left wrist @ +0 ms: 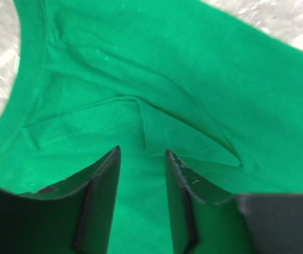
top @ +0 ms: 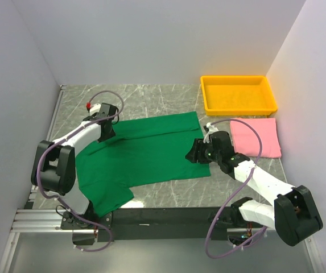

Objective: Fold and stack the t-shirts
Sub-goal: Fold the tshirt

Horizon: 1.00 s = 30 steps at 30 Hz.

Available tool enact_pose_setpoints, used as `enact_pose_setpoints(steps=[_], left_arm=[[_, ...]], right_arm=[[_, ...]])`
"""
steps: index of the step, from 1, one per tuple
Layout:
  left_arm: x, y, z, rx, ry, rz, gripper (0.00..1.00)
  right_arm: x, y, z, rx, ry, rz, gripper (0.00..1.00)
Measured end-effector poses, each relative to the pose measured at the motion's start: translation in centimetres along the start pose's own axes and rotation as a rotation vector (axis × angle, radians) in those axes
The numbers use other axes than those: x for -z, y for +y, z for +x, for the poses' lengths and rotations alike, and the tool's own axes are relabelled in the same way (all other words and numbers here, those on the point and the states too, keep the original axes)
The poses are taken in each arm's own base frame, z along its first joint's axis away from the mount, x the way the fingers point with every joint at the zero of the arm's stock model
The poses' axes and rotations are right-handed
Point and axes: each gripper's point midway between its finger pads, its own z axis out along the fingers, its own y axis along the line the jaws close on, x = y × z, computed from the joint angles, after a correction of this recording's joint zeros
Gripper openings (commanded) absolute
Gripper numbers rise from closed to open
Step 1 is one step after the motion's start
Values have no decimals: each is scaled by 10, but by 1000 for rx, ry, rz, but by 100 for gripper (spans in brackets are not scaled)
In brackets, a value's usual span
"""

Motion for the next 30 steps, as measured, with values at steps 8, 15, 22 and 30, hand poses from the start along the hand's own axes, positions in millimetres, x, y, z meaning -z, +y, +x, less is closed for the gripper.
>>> enact_pose_setpoints(steps=[8,15,22,30], left_arm=[[-17,8,21,111,59,19,36],[-20,-3,12,147,36,67,37],[-31,-5,19,152,59,64,36],[-33,-7,23,174,78,66,6]], right_arm=[[0,-1,1,0,2,1,57],[0,0,1,0,1,-4,57],[0,2,2,1,7,-15,57],[-3,0,6,-4,24,-12,57]])
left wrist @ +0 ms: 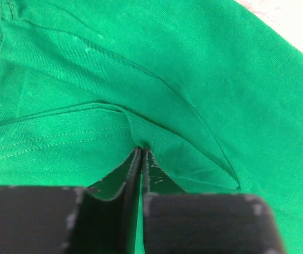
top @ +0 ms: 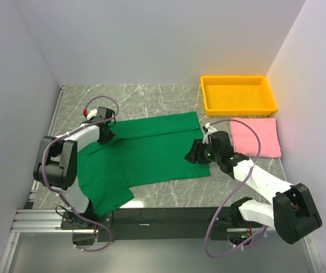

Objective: Fold and stack the t-shirts
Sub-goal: Fold the tshirt

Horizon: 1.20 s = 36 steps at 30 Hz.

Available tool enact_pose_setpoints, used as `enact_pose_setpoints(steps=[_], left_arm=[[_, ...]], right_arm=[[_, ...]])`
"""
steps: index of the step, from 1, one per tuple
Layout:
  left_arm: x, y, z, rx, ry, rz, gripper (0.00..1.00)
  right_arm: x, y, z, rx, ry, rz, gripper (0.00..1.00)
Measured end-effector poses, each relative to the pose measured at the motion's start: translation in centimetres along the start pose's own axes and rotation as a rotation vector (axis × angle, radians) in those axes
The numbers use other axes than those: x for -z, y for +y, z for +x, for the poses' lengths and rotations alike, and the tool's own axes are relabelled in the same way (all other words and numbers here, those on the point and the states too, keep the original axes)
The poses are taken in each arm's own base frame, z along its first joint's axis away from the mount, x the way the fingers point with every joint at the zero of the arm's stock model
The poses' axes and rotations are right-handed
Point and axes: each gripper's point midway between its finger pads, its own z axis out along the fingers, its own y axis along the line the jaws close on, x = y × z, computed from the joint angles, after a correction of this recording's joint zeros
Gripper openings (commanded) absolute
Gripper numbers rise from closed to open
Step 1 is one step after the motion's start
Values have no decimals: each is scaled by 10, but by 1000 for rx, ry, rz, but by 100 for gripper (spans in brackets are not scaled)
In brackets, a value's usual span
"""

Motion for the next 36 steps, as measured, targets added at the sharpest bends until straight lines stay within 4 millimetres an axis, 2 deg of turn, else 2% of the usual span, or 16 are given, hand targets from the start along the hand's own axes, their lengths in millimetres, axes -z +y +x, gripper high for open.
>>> enact_pose_setpoints(steps=[1,9,18,24,27,32,36], left_arm=[[1,0,0,3,2,2,1],[14,-1,8,42,34,47,1],[46,-18,20,103,82,152,8],[63,-35,45,108,142,212,13],[69,-38,62,103,177,228,19],[83,-36,86,99,220,253,38],[95,-30,81,111,186,262,48]], right_arm=[[0,0,0,0,1,0,57],[-2,-1,3,-3,12,3,57],[-2,-1,3,-3,12,2,57],[-2,-1,3,1,12,2,57],[-2,-1,3,1,12,2,57],[-2,-1,3,1,12,2,57],[-2,-1,3,2,13,1,57]])
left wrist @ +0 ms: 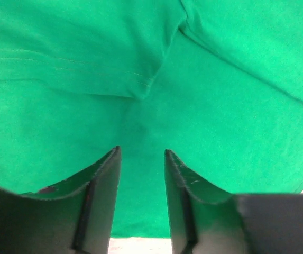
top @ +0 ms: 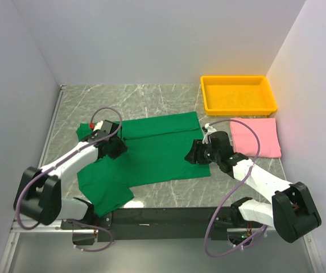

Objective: Fold and stack the t-shirts
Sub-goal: Fold the tshirt

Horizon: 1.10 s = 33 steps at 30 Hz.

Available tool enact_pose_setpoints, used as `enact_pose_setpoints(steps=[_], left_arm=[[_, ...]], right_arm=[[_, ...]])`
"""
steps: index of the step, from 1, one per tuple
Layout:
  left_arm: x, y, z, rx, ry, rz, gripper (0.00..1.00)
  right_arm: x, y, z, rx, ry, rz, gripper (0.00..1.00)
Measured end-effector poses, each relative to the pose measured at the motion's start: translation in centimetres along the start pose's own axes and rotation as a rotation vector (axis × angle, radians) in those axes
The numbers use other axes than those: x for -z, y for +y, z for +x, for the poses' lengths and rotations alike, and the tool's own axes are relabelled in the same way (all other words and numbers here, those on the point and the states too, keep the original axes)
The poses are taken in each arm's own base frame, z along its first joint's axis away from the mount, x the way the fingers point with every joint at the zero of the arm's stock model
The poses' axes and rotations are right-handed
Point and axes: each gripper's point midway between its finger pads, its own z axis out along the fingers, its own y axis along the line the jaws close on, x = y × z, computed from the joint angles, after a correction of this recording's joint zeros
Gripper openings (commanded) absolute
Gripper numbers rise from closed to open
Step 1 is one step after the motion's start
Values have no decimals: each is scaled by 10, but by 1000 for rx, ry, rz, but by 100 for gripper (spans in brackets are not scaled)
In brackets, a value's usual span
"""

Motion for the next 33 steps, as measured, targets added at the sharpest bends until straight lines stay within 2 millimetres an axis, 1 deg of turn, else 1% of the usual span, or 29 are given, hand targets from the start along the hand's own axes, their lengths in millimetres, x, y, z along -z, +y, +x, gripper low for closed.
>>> enact_pose_setpoints(steps=[2,5,7,9,11,13,15,19,22,25,28,33], left_arm=[[10,5,-10,13,-49,2,50],[20,20,-27,58,-112,-4,52],[22,42,-42,112,-163,-35,50],[22,67,-52,164,-196,-81,43],[20,93,-61,203,-229,-142,39],[17,110,-63,220,-238,-185,37],[15,121,-67,222,-242,-212,36],[8,131,-73,216,-240,-246,37],[0,141,-70,206,-212,-285,38],[-5,147,-69,205,-197,-305,39],[-8,149,-69,201,-188,-310,39],[-12,146,-69,191,-178,-301,38]], right_arm=[[0,0,0,0,0,-1,57],[0,1,0,0,2,-3,57],[0,1,1,0,4,-7,56],[0,2,1,0,5,-11,56],[0,2,1,0,7,-14,56],[0,3,1,0,8,-16,56],[0,3,1,0,9,-17,56],[0,4,2,0,10,-20,56],[0,4,2,0,10,-20,56],[0,4,2,0,10,-20,56],[1,4,2,0,11,-23,56],[1,4,2,0,11,-23,56]])
